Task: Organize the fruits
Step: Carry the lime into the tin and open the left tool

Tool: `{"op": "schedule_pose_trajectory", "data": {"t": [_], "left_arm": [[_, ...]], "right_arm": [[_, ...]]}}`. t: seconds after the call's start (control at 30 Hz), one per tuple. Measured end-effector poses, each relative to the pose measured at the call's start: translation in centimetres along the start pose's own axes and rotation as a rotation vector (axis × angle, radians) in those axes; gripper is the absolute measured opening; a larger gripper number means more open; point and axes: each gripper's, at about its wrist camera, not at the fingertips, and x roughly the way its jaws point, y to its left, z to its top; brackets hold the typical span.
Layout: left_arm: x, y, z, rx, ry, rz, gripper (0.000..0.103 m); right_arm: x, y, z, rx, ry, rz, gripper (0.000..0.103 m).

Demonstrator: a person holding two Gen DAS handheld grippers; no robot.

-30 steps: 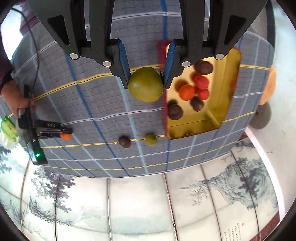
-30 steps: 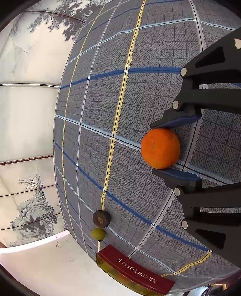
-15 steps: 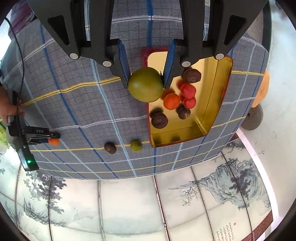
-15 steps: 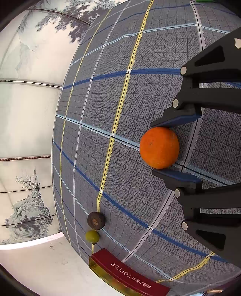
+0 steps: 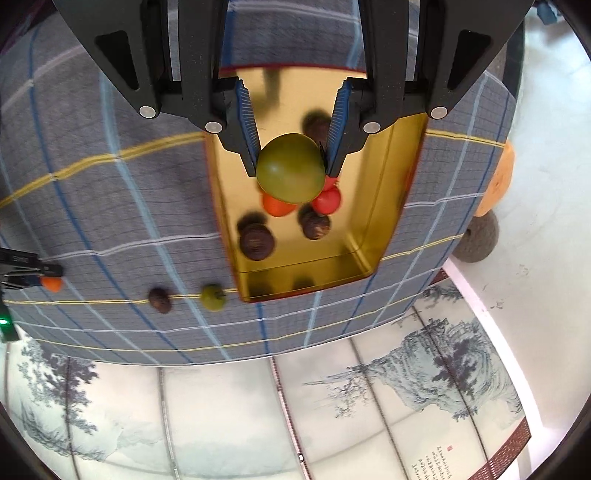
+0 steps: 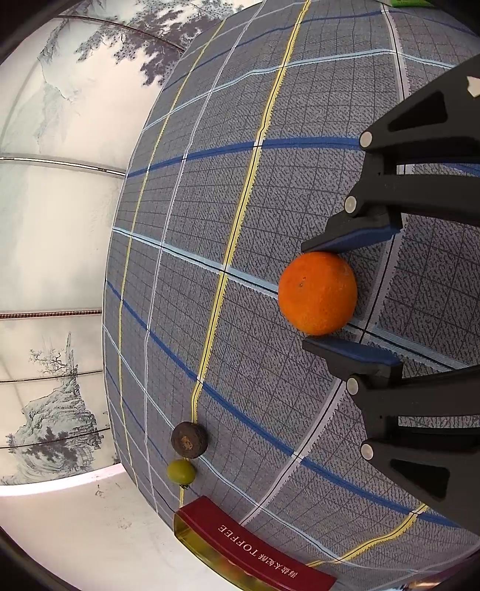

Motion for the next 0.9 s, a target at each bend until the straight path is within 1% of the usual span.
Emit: {"op": "schedule_pose_trajectory", "data": {"t": [0.1, 0.17, 0.23, 0.3, 0.37, 0.4, 0.43, 0.5, 0.57, 0.63, 0.77, 0.8, 0.87, 0.9], "left_arm": [[1.6, 1.0, 0.3, -0.006, 0.017, 0.029, 0.037], [2.6, 1.8, 0.7, -0.021, 0.027, 0.054, 0.037], [3.7, 2.8, 1.0, -0.044, 0.037, 0.081, 0.039], [4.5, 3.5, 1.1, -0.059, 0.05, 0.088, 0.04], [5.3, 4.2, 1.3, -0.08, 0.064, 0.091, 0.043], [5.6, 4.6, 1.4, -0.093, 0.065, 0.09, 0.048], [5.6, 4.9, 1.4, -0.102, 0.067, 0.086, 0.058], [5.2, 5.5, 1.3, -0.128, 0.056, 0.069, 0.068], [4.3, 5.9, 1.0, -0.146, 0.02, 0.05, 0.07], [3.1, 6.1, 0.6, -0.16, -0.007, 0.024, 0.075], [0.5, 7.4, -1.5, -0.243, -0.047, -0.006, 0.077], [-0.2, 7.7, -2.1, -0.255, -0.051, 0.005, 0.077], [-1.6, 8.0, -3.3, -0.273, -0.065, 0.041, 0.077], [-2.0, 8.1, -3.8, -0.282, -0.068, 0.036, 0.077]], "right_arm": [[0.0, -0.1, 0.0, 0.002, -0.001, 0.002, 0.039], [-0.1, -0.1, -0.1, 0.005, -0.002, 0.011, 0.039], [-0.3, -0.1, -0.3, 0.008, -0.003, 0.018, 0.039], [-0.6, -0.1, -0.4, 0.016, -0.004, 0.026, 0.039], [-0.8, -0.1, -0.6, 0.035, -0.003, 0.043, 0.039], [-1.0, -0.1, -0.6, 0.047, -0.003, 0.057, 0.039], [-1.2, 0.1, -0.7, 0.05, -0.005, 0.065, 0.039], [-1.7, 0.7, -0.9, 0.045, -0.011, 0.074, 0.039], [-2.3, 1.3, -1.0, 0.044, -0.02, 0.089, 0.039], [-3.2, 2.2, -0.9, 0.045, -0.035, 0.111, 0.039], [-5.0, 4.5, 0.0, 0.038, -0.077, 0.188, 0.039], [-5.5, 5.2, 0.3, 0.031, -0.086, 0.21, 0.039], [-6.5, 7.6, 1.4, 0.009, -0.11, 0.29, 0.039], [-7.0, 9.1, 2.1, -0.009, -0.121, 0.329, 0.039]]}}
